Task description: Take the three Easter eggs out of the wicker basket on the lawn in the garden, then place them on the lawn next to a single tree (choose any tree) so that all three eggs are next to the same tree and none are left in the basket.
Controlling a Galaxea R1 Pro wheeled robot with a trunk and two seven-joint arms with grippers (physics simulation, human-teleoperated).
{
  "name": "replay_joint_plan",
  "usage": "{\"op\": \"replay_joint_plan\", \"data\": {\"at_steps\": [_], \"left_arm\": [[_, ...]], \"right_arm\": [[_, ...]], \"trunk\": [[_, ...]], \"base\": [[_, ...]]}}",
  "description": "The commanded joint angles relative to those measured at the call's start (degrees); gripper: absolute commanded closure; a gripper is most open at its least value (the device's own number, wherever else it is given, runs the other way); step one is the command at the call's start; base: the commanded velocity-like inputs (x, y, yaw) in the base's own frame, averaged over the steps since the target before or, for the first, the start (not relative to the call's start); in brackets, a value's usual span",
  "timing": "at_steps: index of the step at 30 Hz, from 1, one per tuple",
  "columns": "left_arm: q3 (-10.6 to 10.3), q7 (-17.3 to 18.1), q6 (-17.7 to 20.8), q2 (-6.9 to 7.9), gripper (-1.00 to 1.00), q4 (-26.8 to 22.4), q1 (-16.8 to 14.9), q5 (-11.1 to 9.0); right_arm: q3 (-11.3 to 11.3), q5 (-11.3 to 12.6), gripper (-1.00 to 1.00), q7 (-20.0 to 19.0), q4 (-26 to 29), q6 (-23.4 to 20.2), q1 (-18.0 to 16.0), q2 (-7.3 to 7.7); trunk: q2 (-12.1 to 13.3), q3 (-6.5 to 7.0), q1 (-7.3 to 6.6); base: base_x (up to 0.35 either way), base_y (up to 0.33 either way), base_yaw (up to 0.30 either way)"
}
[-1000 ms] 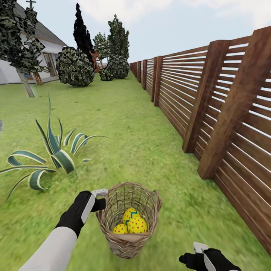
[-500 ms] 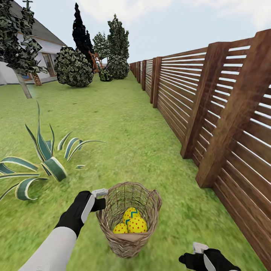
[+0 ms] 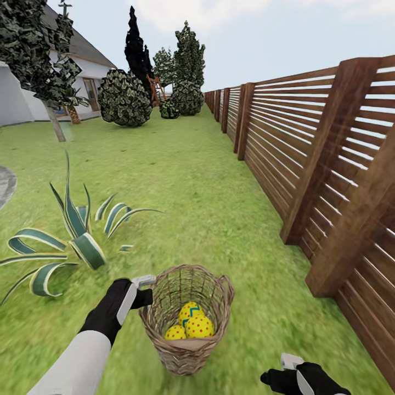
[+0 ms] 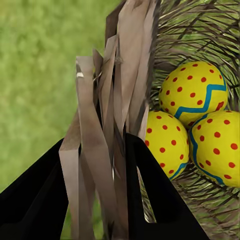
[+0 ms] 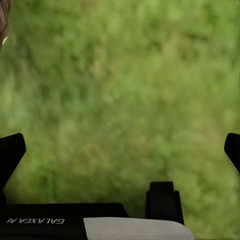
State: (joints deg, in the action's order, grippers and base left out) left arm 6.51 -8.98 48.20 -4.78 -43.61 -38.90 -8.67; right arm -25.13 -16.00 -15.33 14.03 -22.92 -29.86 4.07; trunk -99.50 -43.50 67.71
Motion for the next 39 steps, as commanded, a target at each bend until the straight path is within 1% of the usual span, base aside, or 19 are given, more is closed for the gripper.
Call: {"op": "replay_joint_plan", "data": {"at_steps": [1, 2, 3, 5, 6, 8, 9, 11, 12, 13, 14, 16, 23, 24, 25, 27, 28, 34, 39], "left_arm": [[0.17, -0.52, 0.14, -0.05, 1.00, -0.06, -0.04, -1.17], [0.13, -0.52, 0.14, -0.07, 1.00, -0.05, -0.04, -1.17], [0.14, -0.50, 0.14, -0.06, 1.00, -0.02, -0.04, -1.17], [0.14, -0.51, 0.12, -0.06, 1.00, -0.01, -0.04, -1.17], [0.15, -0.52, 0.12, -0.06, 1.00, -0.04, -0.04, -1.17], [0.16, -0.52, 0.10, -0.05, 1.00, -0.07, -0.04, -1.17], [0.16, -0.52, 0.13, -0.05, 1.00, -0.06, -0.04, -1.17], [0.17, -0.52, 0.13, -0.05, 1.00, -0.01, -0.04, -1.17], [0.17, -0.49, 0.12, -0.05, 1.00, 0.00, -0.04, -1.17], [0.17, -0.47, 0.13, -0.05, 1.00, 0.01, -0.04, -1.17], [0.17, -0.47, 0.14, -0.05, 1.00, 0.01, -0.04, -1.17], [0.17, -0.44, 0.14, -0.05, 1.00, 0.01, -0.04, -1.17], [0.17, -0.43, 0.14, -0.05, 1.00, 0.01, -0.04, -1.17], [0.17, -0.44, 0.14, -0.05, 1.00, 0.01, -0.04, -1.17], [0.17, -0.43, 0.13, -0.05, 1.00, 0.01, -0.04, -1.17], [0.17, -0.49, 0.12, -0.05, 1.00, 0.03, -0.04, -1.17], [0.14, -0.50, 0.12, -0.05, 1.00, 0.04, -0.04, -1.17], [0.15, -0.50, 0.06, -0.05, 1.00, 0.08, -0.04, -1.17], [0.08, -0.52, 0.08, -0.10, 1.00, 0.10, -0.04, -1.17]], "right_arm": [[-0.44, -0.61, -1.00, -0.40, 0.12, -0.28, -0.02, -0.02], [-0.44, -0.61, -1.00, -0.40, 0.12, -0.26, -0.02, -0.02], [-0.44, -0.79, -1.00, -0.40, -1.41, -0.07, -0.02, -0.02], [-0.44, -0.62, -1.00, -0.40, -3.03, 4.38, -0.02, 0.01], [-0.44, -0.61, -1.00, -0.40, -3.97, 5.78, -0.02, 0.09], [-0.41, -0.69, -1.00, -0.35, -6.99, 9.27, -0.02, 0.21], [-0.38, -1.26, -1.00, -0.33, -9.92, 12.03, 0.35, 0.23], [-0.36, -5.38, -1.00, -0.32, -13.78, 20.35, 3.10, -0.04], [-0.36, -7.76, -1.00, -0.32, -14.40, 22.91, 3.95, -0.18], [-0.35, -9.32, -1.00, -0.31, -14.87, 23.96, 4.34, -0.24], [-0.35, -9.99, -1.00, -0.31, -15.15, 24.43, 4.56, -0.25], [-0.35, -10.37, -1.00, -0.31, -15.32, 25.06, 5.21, -0.16], [-0.35, -10.42, -1.00, -0.17, -15.34, 25.40, 5.66, -0.01], [-0.35, -10.32, -1.00, 0.58, -15.33, 25.39, 5.90, -0.05], [-0.37, -10.15, -1.00, 3.73, -15.34, 25.39, 6.14, -0.17], [-0.41, -10.09, -1.00, 13.58, -15.35, 25.59, 6.92, -0.35], [-0.43, -10.17, -1.00, 15.10, -15.35, 25.62, 7.02, -0.37], [-0.44, -10.20, -1.00, 16.39, -15.43, 25.56, 7.16, -0.04], [-0.44, -10.19, -1.00, 16.50, -15.44, 25.58, 8.47, -0.15]], "trunk": [[-0.02, -0.05, 0.03], [-0.02, -0.05, 0.03], [-0.02, -0.05, 0.03], [-0.02, -0.05, 0.03], [-0.02, -0.05, 0.03], [-0.02, -0.05, 0.03], [-0.02, -0.05, 0.03], [-0.02, -0.05, 0.03], [-0.02, -0.05, 0.03], [-0.02, -0.05, 0.03], [-0.02, -0.05, 0.03], [-0.02, -0.05, 0.03], [-0.02, -0.05, 0.03], [-0.02, -0.05, 0.03], [-0.02, -0.05, 0.03], [-0.02, -0.05, 0.03], [-0.02, -0.05, 0.03], [-0.02, -0.05, 0.03], [-0.02, -0.05, 0.03]], "base": [[0.318, 0.000, 0.001], [0.318, 0.000, 0.001], [0.318, 0.000, 0.000], [0.318, 0.000, 0.000], [0.318, 0.000, 0.000], [0.318, 0.000, 0.000], [0.318, 0.000, 0.000], [0.318, 0.000, 0.000], [0.318, 0.000, 0.000], [0.318, 0.000, 0.000], [0.318, 0.000, 0.000], [0.318, 0.000, 0.000], [0.318, 0.000, 0.000], [0.318, 0.000, 0.000], [0.318, 0.000, 0.000], [0.318, -0.050, 0.000], [0.318, -0.072, 0.000], [0.318, -0.077, 0.000], [0.318, -0.077, 0.000]]}}
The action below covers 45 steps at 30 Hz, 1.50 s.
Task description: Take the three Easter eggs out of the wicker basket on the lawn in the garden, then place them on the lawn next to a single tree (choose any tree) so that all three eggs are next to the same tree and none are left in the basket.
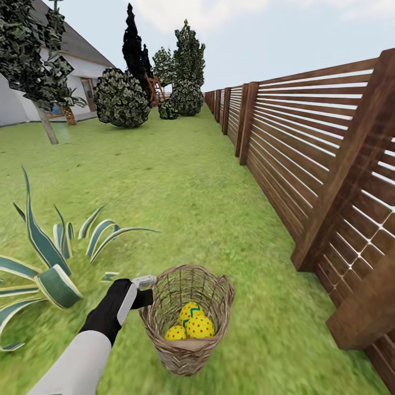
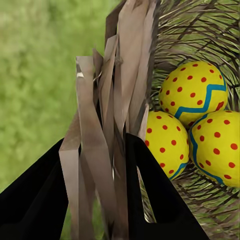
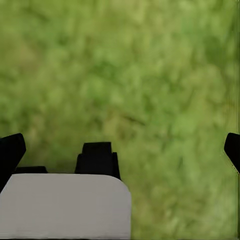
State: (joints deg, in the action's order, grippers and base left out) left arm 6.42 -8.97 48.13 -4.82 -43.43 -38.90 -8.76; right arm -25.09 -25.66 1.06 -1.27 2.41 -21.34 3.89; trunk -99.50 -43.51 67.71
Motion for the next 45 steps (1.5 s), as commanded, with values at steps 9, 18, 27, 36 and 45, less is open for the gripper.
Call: {"op": "replay_joint_plan", "data": {"at_steps": [9, 18, 27, 36, 45], "left_arm": [[0.18, -0.52, 0.19, -0.10, 1.00, -0.08, -0.04, -1.08], [0.18, -0.52, 0.17, -0.10, 1.00, -0.08, -0.04, -1.07], [0.18, -0.52, 0.12, -0.10, 1.00, -0.08, -0.04, -1.08], [0.18, -0.52, 0.12, -0.10, 1.00, -0.08, -0.04, -1.08], [0.23, -0.52, 0.12, -0.03, 1.00, -0.08, -0.04, -1.08]], "right_arm": [[-0.48, -0.53, -1.00, 0.14, -0.14, 0.28, 0.25, 0.02], [-0.48, -0.53, -1.00, 0.11, -0.14, 0.28, 0.25, -0.01], [-0.48, -0.55, -1.00, 0.16, -0.14, 0.27, 0.25, -0.01], [-0.48, -0.51, -1.00, 0.17, -0.73, 0.31, 1.63, 0.06], [-0.48, -0.50, -1.00, 0.17, -0.52, 0.32, 2.36, 0.10]], "trunk": [[-0.02, -0.05, 0.03], [-0.02, -0.05, 0.03], [-0.02, -0.05, 0.03], [-0.02, -0.05, 0.03], [-0.02, -0.05, 0.03]], "base": [[0.318, -0.077, 0.000], [0.318, -0.077, 0.000], [0.318, -0.077, 0.000], [0.318, -0.077, 0.000], [0.318, -0.077, 0.000]]}}
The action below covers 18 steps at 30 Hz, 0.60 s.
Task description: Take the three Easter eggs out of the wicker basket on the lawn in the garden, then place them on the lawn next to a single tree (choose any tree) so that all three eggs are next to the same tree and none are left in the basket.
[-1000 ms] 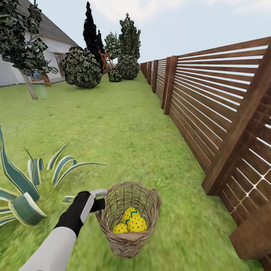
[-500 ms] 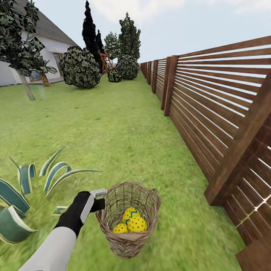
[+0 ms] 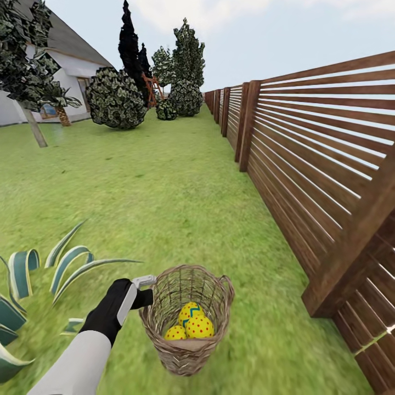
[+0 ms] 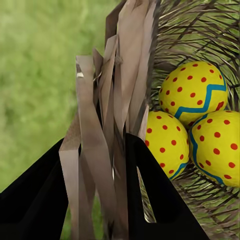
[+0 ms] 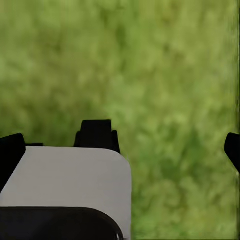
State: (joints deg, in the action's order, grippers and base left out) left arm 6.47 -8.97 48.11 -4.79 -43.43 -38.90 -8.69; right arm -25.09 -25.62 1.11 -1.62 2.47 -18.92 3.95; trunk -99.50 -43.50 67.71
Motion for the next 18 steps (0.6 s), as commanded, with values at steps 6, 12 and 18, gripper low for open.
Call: {"op": "replay_joint_plan", "data": {"at_steps": [6, 12, 18], "left_arm": [[0.17, -0.52, 0.14, -0.08, 1.00, -0.08, -0.04, -1.16], [0.21, -0.52, 0.14, -0.07, 1.00, -0.10, -0.04, -1.16], [0.21, -0.52, 0.14, -0.08, 1.00, -0.10, -0.04, -1.16]], "right_arm": [[-0.50, -0.66, -1.00, 0.10, 0.18, 0.26, -0.07, -0.08], [-0.65, -0.57, -1.00, 0.03, 0.25, 0.26, -0.07, -0.09], [-0.66, -0.58, -1.00, 0.03, 0.22, 0.26, -0.07, -0.09]], "trunk": [[-0.02, -0.05, 0.03], [-0.02, -0.05, 0.03], [-0.02, -0.05, 0.03]], "base": [[0.318, -0.077, 0.000], [0.318, -0.077, 0.000], [0.318, -0.077, 0.000]]}}
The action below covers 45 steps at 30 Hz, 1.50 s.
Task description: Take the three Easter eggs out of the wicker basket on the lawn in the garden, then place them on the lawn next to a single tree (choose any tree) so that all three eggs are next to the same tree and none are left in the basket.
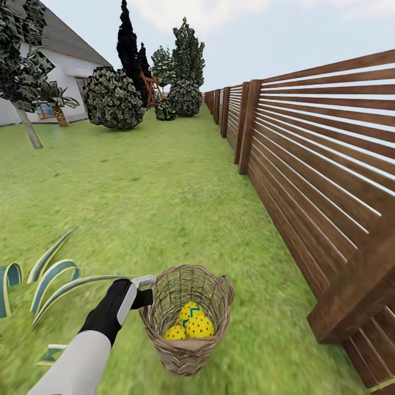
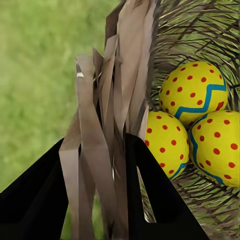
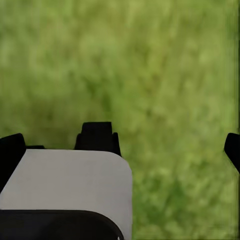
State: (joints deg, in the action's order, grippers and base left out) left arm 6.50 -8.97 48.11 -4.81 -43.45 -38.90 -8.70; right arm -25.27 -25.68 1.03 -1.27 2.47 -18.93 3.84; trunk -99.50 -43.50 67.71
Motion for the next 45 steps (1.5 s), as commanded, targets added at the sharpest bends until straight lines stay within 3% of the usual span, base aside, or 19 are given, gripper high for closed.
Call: {"op": "replay_joint_plan", "data": {"at_steps": [1, 38, 45], "left_arm": [[0.18, -0.52, 0.14, -0.06, 1.00, -0.08, -0.04, -1.15], [0.18, -0.52, 0.06, -0.02, 1.00, -0.05, -0.04, -1.15], [0.18, -0.52, 0.06, -0.02, 1.00, -0.10, -0.04, -1.15]], "right_arm": [[-0.48, -0.55, -1.00, 0.11, -0.14, 0.26, -0.05, 0.03], [-0.39, -0.75, -1.00, -0.16, -0.29, 0.25, -0.05, -0.04], [-0.40, -0.64, -1.00, -0.16, -0.29, 0.26, -0.05, -0.06]], "trunk": [[-0.02, -0.05, 0.03], [-0.02, -0.05, 0.03], [-0.02, -0.05, 0.03]], "base": [[0.318, -0.077, 0.000], [0.318, -0.068, 0.029], [0.318, 0.000, 0.248]]}}
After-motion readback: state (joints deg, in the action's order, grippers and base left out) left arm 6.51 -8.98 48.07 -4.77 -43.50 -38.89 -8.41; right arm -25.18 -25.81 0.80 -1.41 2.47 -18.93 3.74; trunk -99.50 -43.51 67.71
